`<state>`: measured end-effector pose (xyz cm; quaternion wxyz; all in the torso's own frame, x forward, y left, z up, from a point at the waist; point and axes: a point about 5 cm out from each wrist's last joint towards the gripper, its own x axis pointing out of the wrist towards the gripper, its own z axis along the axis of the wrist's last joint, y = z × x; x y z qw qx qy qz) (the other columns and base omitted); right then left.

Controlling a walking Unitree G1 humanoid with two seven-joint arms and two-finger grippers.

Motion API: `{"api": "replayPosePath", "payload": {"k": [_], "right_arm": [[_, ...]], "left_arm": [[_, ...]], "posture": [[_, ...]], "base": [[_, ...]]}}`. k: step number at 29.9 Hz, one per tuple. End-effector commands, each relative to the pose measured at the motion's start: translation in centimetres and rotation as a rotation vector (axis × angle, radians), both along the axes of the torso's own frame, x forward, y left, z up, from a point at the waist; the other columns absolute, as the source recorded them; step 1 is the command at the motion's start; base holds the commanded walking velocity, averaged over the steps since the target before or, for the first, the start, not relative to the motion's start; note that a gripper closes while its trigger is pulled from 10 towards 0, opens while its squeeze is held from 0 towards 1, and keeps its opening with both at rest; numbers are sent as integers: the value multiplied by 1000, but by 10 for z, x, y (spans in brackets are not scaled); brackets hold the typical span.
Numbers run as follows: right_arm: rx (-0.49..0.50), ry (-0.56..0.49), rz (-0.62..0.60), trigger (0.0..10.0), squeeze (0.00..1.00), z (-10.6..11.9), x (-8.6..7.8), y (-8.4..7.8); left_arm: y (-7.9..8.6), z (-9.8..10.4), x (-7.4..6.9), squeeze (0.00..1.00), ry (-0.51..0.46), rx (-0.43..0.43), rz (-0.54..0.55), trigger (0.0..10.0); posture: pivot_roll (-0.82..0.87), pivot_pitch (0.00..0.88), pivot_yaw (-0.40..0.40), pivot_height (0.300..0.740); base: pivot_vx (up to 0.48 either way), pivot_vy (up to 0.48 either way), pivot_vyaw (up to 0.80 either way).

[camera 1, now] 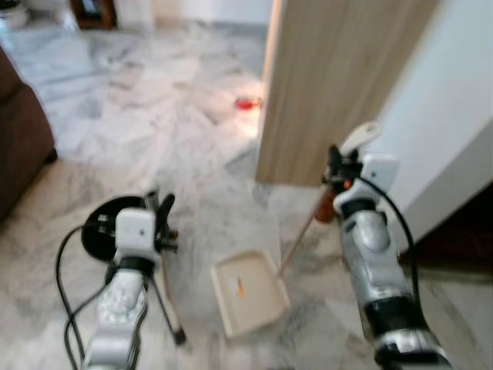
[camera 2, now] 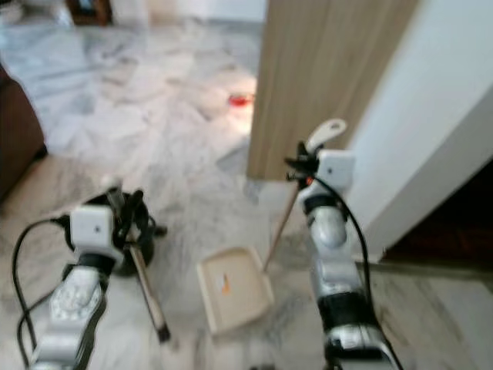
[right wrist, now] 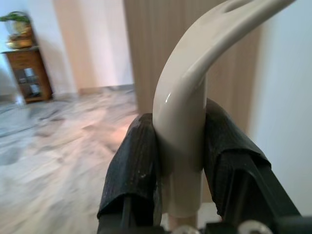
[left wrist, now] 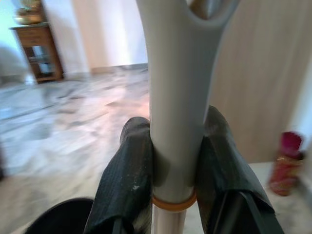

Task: Sweep floor

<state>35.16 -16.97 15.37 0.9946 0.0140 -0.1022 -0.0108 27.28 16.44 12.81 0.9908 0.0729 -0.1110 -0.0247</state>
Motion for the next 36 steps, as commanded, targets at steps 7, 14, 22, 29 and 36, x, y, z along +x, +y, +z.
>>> {"api": "replayPosePath", "payload": {"k": [7, 14, 22, 29, 36], "right_arm": [[-10, -53, 1, 10000, 0, 13, 3, 2], [-11, -55, -7, 10000, 0, 13, 3, 1], [-12, -56, -10, 10000, 0, 13, 3, 2], [-11, -56, -31, 10000, 0, 12, 2, 0], [-31, -37, -67, 10000, 0, 3, -4, 4]], "left_arm": [[2, 6, 1, 0, -20, -9, 4, 10000], [1, 4, 1, 0, -13, -11, 3, 10000], [1, 4, 0, 0, -3, -19, -1, 10000], [1, 5, 1, 0, -10, -10, -16, 10000], [7, 11, 3, 0, -14, 24, -39, 10000]], "posture": [[-48, 114, -50, 740], [-49, 121, -50, 740], [-51, 130, -48, 740], [-45, 133, -31, 740], [-28, 128, 10, 740]], "base": [[0, 274, -800], [0, 195, -800], [0, 221, -800], [0, 137, -800], [0, 0, -800]]}}
